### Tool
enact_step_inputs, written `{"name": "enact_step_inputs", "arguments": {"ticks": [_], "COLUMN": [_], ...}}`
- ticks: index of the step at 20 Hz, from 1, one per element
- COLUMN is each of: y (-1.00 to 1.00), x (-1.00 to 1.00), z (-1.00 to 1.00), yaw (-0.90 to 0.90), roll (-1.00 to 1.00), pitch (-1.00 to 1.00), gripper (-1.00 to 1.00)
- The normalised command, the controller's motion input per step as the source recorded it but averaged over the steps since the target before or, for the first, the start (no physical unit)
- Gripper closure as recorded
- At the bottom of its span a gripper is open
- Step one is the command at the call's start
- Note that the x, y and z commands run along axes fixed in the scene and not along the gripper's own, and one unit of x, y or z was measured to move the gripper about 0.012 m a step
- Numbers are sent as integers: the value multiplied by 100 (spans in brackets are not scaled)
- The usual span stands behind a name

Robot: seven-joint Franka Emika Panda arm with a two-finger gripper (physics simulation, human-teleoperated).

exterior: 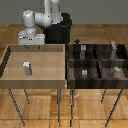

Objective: Place the milk carton into the appropriate compartment.

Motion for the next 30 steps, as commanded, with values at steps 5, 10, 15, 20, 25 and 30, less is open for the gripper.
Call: {"name": "enact_step_inputs", "arguments": {"ticks": [5,10,15,20,25,30], "y": [-4,0,0,-23,0,-20], "x": [80,0,60,20,0,0], "z": [0,0,0,0,0,0], "yaw": [0,0,0,0,0,0], "roll": [0,0,0,0,0,0], "pitch": [0,0,0,0,0,0], "gripper": [-100,-100,-100,-100,-100,-100]}}
